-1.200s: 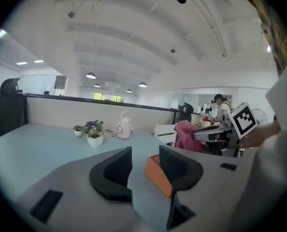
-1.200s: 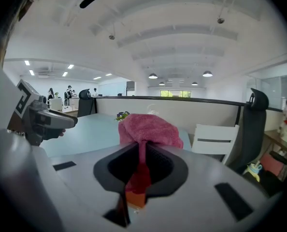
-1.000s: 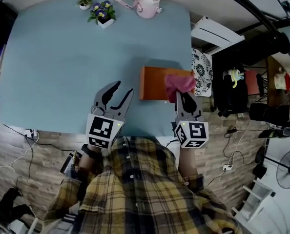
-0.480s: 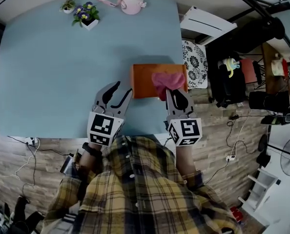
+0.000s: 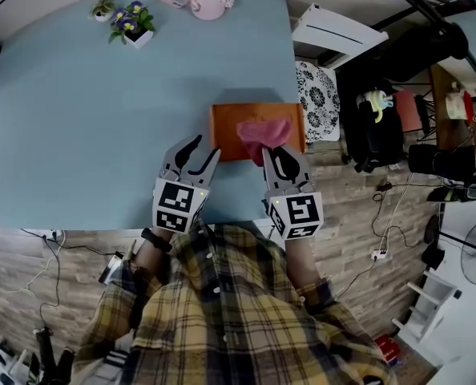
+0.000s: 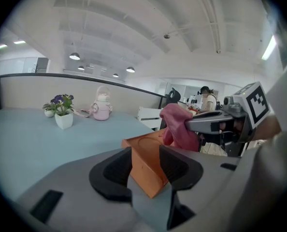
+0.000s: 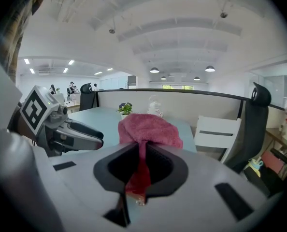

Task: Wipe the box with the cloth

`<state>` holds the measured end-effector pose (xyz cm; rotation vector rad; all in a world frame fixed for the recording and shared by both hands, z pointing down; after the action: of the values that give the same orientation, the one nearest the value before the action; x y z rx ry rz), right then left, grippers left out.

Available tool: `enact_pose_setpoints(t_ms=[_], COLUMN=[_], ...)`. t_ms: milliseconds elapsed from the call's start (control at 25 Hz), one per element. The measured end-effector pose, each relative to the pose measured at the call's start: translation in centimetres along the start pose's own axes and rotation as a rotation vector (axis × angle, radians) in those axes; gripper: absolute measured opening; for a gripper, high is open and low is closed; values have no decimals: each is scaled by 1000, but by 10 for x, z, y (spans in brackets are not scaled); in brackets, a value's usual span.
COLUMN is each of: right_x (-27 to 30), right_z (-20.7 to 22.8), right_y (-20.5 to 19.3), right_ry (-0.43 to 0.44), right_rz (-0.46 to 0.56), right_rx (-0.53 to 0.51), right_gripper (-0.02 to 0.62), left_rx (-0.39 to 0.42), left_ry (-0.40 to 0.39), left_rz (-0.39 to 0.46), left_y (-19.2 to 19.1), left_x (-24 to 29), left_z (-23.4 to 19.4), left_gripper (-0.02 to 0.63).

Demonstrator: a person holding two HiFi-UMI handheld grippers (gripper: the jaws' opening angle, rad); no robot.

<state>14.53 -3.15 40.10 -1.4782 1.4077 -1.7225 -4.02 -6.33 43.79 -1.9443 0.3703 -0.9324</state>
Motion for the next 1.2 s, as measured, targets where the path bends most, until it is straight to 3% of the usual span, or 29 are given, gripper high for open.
enact_pose_setpoints(t_ms=[640, 1200], right_x=[-7, 9], right_z=[5, 1], right_y=[-17, -9], right_ry=[-11, 65], right_rz=[-29, -14], right_rx=[44, 1], right_gripper=[46, 46], left_rx=[-26, -51], left_ry=[-16, -33], left_rz=[-100, -65], left_y=[-37, -42], left_x=[29, 30], left_z=[7, 10], left_gripper=[180, 150])
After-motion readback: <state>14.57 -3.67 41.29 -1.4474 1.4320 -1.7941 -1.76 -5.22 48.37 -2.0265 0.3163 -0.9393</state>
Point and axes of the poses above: the fingertips, and each gripper's own axes: x forward along the fingers, z to its right, y out of its top, the point moved 7 cm from there along -x, backward along the fingers, and after that the axes turned 5 degrees about -x, right-handed, at the moved point
